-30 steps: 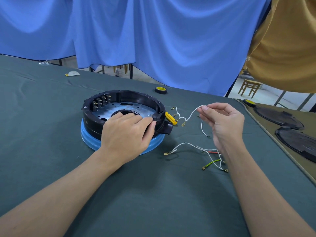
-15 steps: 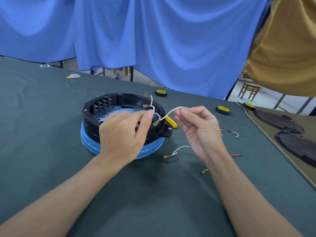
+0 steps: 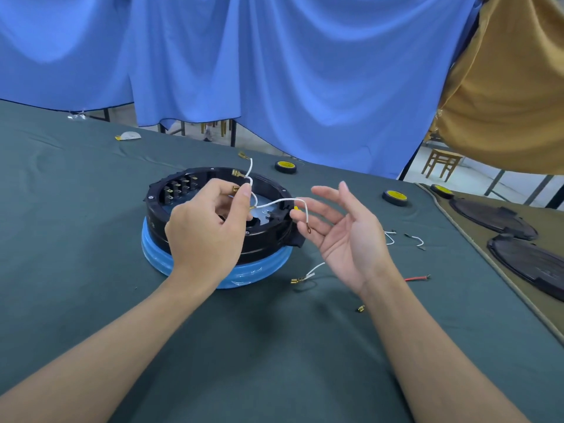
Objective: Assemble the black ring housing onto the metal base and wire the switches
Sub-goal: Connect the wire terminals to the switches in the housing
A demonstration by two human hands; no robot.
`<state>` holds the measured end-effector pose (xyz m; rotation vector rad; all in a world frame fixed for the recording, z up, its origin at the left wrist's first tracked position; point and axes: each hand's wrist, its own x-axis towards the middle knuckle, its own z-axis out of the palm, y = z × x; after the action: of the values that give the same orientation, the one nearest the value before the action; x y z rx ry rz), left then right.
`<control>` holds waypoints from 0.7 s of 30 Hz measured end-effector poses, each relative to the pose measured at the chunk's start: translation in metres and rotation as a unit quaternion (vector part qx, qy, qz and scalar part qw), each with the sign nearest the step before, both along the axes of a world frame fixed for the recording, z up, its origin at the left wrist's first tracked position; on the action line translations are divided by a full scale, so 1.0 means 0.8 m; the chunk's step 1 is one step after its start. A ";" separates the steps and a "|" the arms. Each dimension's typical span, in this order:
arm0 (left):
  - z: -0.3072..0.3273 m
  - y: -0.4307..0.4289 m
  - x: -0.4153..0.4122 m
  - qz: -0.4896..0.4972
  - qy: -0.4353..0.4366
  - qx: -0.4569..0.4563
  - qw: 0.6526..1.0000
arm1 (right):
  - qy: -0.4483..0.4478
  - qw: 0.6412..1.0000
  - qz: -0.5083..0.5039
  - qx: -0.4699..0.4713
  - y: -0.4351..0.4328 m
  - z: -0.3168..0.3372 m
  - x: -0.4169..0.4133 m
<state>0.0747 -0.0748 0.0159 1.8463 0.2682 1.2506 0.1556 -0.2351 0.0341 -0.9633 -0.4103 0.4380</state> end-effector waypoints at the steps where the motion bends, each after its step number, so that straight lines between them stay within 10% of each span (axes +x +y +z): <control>1: -0.001 0.000 0.000 0.013 0.014 0.032 0.999 | -0.018 1.000 -0.007 -0.017 -0.001 0.000 0.001; 11: -0.018 0.004 0.007 0.090 0.016 0.317 0.944 | -0.202 0.962 -0.006 -0.182 -0.011 0.001 0.004; 15: -0.021 0.005 0.007 0.115 0.027 0.357 0.927 | -0.116 0.965 -0.195 -0.128 -0.044 0.013 0.035; 21: -0.029 0.009 0.012 0.150 0.064 0.417 0.894 | -0.120 0.877 -0.345 -0.312 -0.107 -0.010 0.071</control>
<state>0.0845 -0.0679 -0.0069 2.7058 0.0818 1.6084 0.2126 -0.3203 0.0264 -1.7196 -0.1130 -0.2352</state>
